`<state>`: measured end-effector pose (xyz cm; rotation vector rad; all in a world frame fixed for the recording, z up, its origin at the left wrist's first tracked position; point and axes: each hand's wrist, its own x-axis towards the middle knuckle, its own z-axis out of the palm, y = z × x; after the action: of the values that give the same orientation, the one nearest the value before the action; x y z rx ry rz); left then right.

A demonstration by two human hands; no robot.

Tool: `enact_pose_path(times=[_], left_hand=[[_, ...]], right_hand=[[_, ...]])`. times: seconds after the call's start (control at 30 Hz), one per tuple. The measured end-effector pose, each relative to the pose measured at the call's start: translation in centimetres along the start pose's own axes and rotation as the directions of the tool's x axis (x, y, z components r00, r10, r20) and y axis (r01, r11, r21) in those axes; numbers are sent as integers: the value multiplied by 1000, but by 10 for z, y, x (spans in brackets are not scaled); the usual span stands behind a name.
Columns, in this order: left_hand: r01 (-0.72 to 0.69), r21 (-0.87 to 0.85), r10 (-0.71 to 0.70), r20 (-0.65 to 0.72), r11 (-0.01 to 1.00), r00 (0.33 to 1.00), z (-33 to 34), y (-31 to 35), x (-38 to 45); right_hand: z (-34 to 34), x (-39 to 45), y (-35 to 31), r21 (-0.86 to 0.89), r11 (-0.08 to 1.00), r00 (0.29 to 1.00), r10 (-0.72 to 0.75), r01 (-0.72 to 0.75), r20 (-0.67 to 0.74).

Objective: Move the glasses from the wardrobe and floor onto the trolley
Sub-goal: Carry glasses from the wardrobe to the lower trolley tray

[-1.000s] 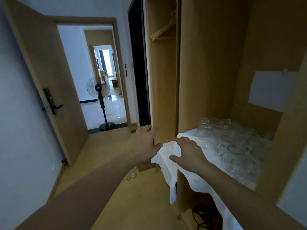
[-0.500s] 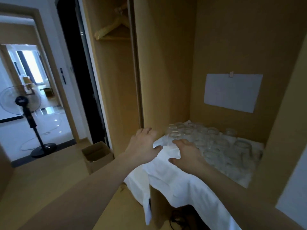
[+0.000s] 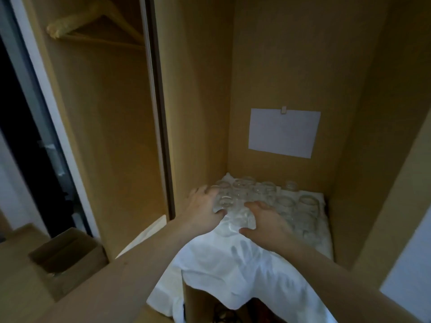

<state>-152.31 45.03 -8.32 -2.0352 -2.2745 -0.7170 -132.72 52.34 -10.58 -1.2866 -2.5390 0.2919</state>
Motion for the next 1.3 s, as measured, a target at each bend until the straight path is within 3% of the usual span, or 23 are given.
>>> enact_pose_path(times=[0.4, 0.93, 1.17, 1.3], left_hand=[[-167, -34, 168, 30, 985, 985, 43, -18, 64], [-200, 85, 180, 200, 976, 963, 70, -19, 233], [-158, -32, 160, 285, 987, 945, 119, -24, 312], [-133, -8, 127, 354, 991, 927, 153, -32, 346]], right_hand=[[8, 25, 31, -34, 980, 980, 196, -197, -31], [0, 171, 119, 152, 939, 937, 326, -307, -125], [7, 236, 163, 182, 914, 919, 383, -362, -93], [21, 263, 181, 176, 911, 921, 386, -372, -48]])
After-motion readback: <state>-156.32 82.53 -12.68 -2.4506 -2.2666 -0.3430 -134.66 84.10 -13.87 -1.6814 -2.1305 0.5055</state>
